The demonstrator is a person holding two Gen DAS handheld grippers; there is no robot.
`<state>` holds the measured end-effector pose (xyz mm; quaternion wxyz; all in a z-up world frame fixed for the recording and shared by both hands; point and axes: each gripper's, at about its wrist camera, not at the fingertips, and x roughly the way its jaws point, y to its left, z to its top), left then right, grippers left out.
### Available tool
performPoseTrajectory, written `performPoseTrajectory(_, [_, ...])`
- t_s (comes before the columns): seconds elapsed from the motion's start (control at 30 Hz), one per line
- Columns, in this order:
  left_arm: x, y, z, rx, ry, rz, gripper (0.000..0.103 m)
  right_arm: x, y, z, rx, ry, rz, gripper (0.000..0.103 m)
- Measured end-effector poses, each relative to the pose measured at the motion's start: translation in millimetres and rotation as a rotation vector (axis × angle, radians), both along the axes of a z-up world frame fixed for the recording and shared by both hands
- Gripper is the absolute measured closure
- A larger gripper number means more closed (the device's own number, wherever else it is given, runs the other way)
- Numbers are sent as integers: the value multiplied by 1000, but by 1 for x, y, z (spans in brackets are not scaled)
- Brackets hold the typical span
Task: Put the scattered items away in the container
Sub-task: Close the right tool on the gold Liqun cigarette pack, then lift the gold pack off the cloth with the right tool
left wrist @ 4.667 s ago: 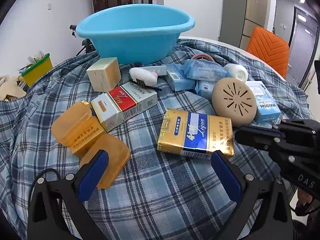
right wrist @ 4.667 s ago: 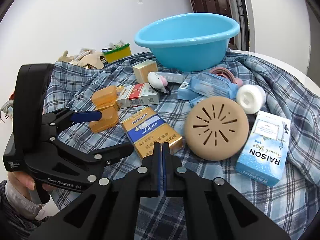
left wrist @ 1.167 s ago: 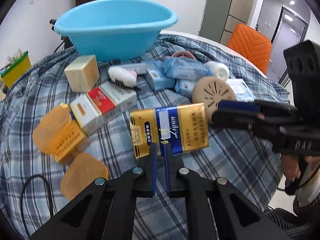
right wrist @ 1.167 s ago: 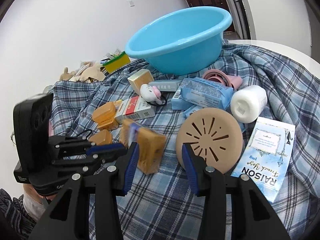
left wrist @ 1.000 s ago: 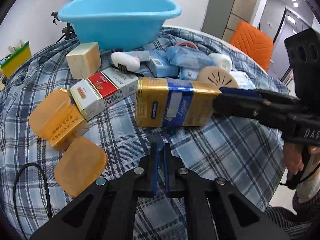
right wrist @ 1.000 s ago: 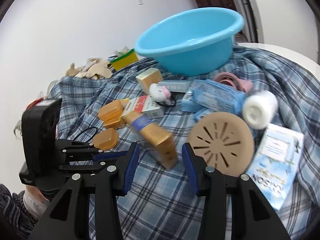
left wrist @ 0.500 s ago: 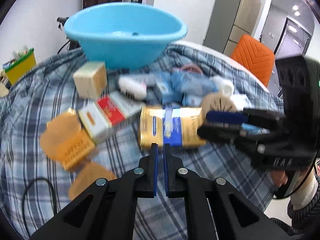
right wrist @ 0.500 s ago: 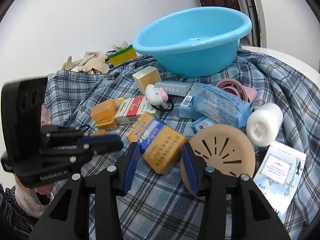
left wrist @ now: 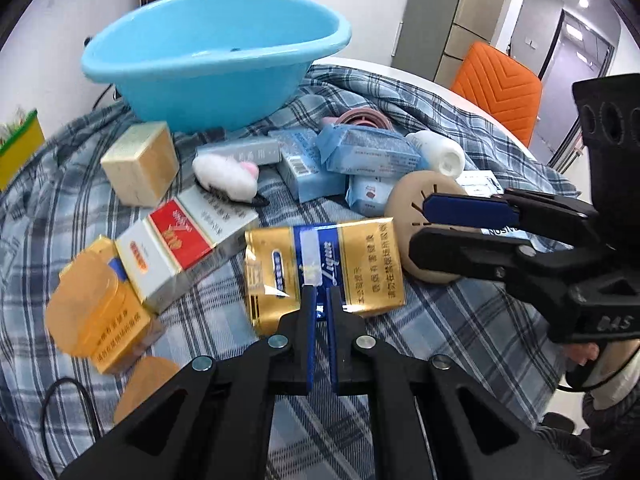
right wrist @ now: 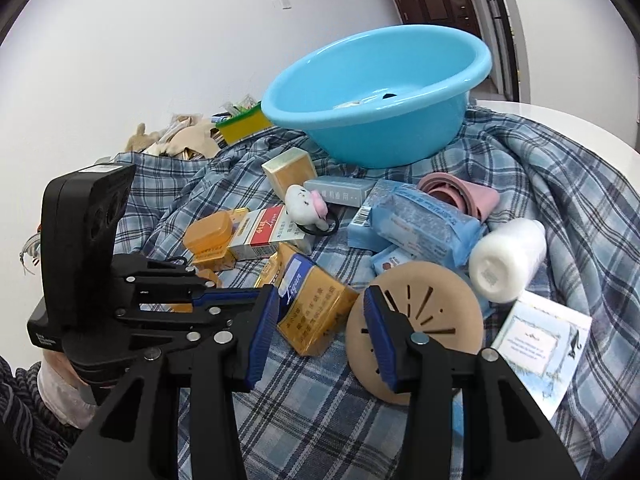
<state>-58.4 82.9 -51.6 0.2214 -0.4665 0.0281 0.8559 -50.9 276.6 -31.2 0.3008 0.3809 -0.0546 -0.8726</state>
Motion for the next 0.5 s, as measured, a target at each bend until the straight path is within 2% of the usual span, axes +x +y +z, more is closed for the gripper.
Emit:
performPoseTrajectory(0.1, [0, -5, -3, 21, -15, 15, 97, -8, -7, -2, -3, -8, 50, 59])
performPoseTrajectory(0.2, [-4, -1, -8, 3, -14, 21, 97, -18, -12, -8, 12, -26, 72, 59])
performPoseTrajectory(0.27, [-2, -2, -9, -8, -14, 18, 97, -23, -16, -7, 41, -21, 94, 59])
performPoseTrajectory(0.33, [-2, -2, -9, -10, -23, 16, 97, -26, -20, -5, 72, -12, 128, 52])
performPoseTrajectory(0.5, [-1, -4, -9, -9, -42, 10, 98, -47, -38, -10, 171, -81, 271, 50])
